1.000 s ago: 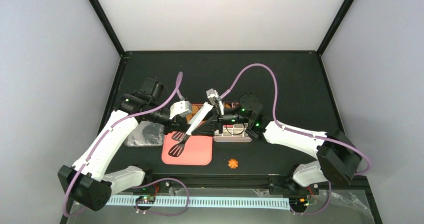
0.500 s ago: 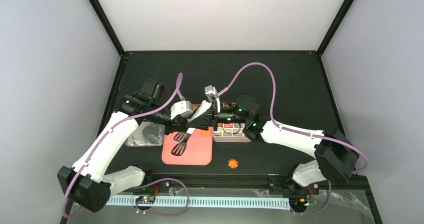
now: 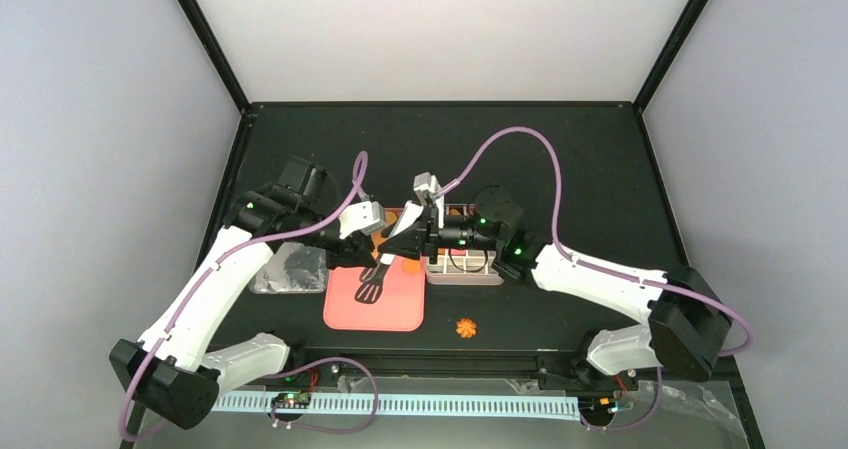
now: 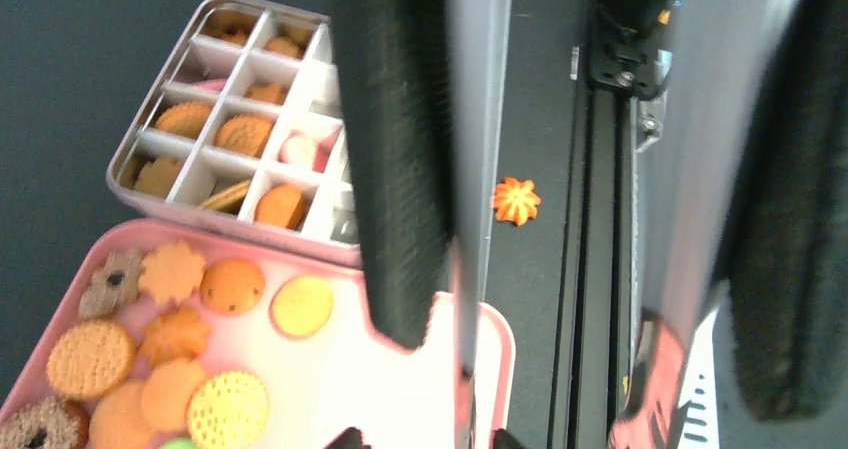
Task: Pack the cookies
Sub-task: Pass from the left arm to the right, then pick up the fake cookies from the plate, then place the fake cookies in the empty pocket of the box, then pick up the fake cookies from the plate, then place the fake cookies in the empty pocket of the box.
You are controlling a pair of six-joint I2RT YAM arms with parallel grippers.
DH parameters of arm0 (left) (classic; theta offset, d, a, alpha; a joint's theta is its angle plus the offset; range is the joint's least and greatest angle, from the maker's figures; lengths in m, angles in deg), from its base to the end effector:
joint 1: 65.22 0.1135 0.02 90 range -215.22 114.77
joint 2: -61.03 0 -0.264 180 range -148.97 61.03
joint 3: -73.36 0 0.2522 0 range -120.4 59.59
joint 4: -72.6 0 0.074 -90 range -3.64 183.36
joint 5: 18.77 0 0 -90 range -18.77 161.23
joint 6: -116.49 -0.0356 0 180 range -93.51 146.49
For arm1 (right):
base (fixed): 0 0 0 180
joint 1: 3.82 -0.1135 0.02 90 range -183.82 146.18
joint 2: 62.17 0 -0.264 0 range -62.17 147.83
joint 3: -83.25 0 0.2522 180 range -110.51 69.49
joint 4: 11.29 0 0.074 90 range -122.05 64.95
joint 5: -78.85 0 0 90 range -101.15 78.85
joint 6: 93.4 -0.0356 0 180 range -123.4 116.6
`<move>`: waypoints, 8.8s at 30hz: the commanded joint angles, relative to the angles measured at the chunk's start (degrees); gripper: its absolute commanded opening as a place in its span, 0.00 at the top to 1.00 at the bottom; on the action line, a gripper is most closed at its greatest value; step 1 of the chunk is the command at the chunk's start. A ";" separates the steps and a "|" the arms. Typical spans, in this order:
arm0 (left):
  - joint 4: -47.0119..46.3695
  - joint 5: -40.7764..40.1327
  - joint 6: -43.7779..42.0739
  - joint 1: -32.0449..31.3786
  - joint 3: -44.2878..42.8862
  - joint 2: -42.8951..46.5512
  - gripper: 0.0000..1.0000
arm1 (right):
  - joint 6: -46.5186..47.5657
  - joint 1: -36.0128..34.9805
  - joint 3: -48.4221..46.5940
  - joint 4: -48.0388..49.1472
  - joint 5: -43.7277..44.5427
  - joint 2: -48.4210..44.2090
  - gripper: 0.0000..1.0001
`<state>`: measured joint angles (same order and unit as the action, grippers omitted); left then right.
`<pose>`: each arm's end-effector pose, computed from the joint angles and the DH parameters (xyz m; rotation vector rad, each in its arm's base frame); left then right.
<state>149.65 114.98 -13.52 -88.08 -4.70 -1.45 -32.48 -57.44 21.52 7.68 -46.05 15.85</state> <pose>0.1642 -0.0959 0.3278 1.4677 1.9292 -0.8660 0.1677 0.2620 0.3058 -0.8982 1.5247 1.5602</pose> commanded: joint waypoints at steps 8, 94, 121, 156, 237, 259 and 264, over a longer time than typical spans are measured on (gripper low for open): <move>2.78 -15.47 -2.53 10.50 -0.46 2.34 0.41 | 16.01 0.01 0.69 -16.49 18.33 -7.23 0.63; -16.26 -16.35 3.39 27.53 6.99 -6.00 0.41 | 21.41 9.42 -0.09 -44.13 50.18 -25.13 0.99; -13.82 -7.16 -2.17 27.07 4.79 -14.63 0.43 | 22.46 10.54 1.11 -46.93 53.42 -21.61 0.77; -9.53 -13.42 -0.46 34.20 4.32 -8.50 0.39 | 25.14 0.52 -27.50 -33.96 34.80 12.53 0.75; -14.43 -5.43 1.78 45.92 -0.76 -11.65 0.02 | 22.24 -5.61 -5.41 -38.70 47.28 -8.95 0.78; -13.82 -5.17 1.17 45.88 -0.75 -11.88 0.02 | 22.71 -3.24 -7.66 -37.38 46.23 -8.74 0.65; -13.68 -4.98 1.16 45.90 -0.83 -11.92 0.02 | 24.04 -2.80 -14.90 -37.12 43.25 -3.08 0.65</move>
<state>134.96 107.94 -11.22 -42.42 -3.67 -13.34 -9.68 -60.66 13.33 -32.38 -0.34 9.27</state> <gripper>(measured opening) 0.984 0.349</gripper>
